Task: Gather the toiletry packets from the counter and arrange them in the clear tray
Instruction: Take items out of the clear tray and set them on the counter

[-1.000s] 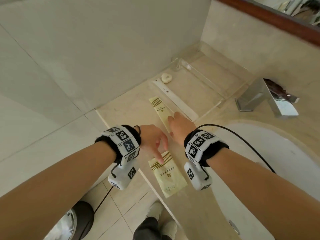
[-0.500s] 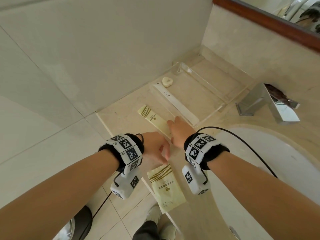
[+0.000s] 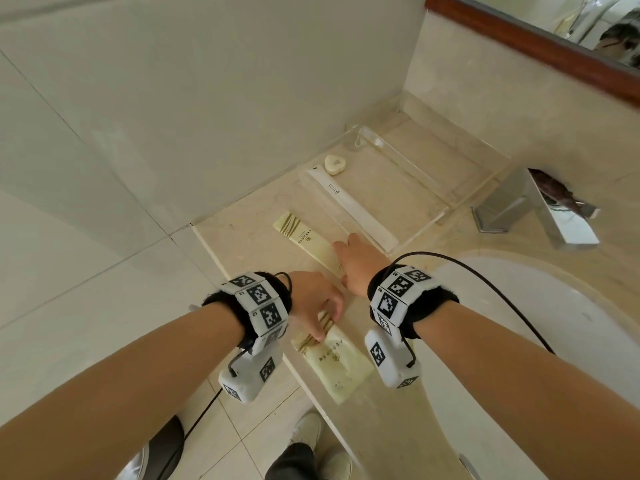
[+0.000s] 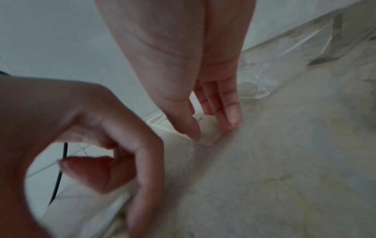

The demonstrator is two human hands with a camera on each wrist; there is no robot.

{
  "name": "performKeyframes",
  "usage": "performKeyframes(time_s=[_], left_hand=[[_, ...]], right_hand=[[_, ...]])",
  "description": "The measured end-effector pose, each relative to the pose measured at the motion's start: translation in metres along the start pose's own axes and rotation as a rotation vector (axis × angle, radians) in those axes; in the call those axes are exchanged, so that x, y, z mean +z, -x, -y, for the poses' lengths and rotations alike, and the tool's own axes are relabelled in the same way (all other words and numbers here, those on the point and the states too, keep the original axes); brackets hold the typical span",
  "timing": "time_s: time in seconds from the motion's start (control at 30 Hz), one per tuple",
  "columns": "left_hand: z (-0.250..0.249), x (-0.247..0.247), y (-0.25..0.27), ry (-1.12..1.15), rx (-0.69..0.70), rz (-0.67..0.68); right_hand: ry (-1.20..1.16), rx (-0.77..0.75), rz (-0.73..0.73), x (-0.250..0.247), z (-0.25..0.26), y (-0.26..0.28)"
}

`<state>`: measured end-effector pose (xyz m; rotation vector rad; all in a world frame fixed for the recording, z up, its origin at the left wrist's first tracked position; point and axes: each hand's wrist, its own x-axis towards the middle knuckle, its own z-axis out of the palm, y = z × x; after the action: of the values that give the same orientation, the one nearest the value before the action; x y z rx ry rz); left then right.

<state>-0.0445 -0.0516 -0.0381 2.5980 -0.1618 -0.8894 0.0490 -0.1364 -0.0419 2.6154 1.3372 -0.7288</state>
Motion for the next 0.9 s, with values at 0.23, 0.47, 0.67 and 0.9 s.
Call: performKeyframes(time_s=[0.23, 0.47, 0.67, 0.9], left_hand=[[0.034, -0.018, 0.018, 0.030, -0.130, -0.321], [0.028, 0.005, 0.023, -0.215, 0.049, -0.337], [0.035, -0.005, 0.018, -0.329, 0.029, -0.314], [0.054, -0.018, 0.023, -0.235, -0.087, -0.330]], right_hand=[[0.014, 0.010, -0.003, -0.008, 0.002, 0.001], [0.073, -0.123, -0.102, -0.011, 0.013, -0.017], [0.100, -0.044, -0.045, -0.008, 0.019, -0.026], [-0.018, 0.002, -0.080, -0.019, 0.016, -0.031]])
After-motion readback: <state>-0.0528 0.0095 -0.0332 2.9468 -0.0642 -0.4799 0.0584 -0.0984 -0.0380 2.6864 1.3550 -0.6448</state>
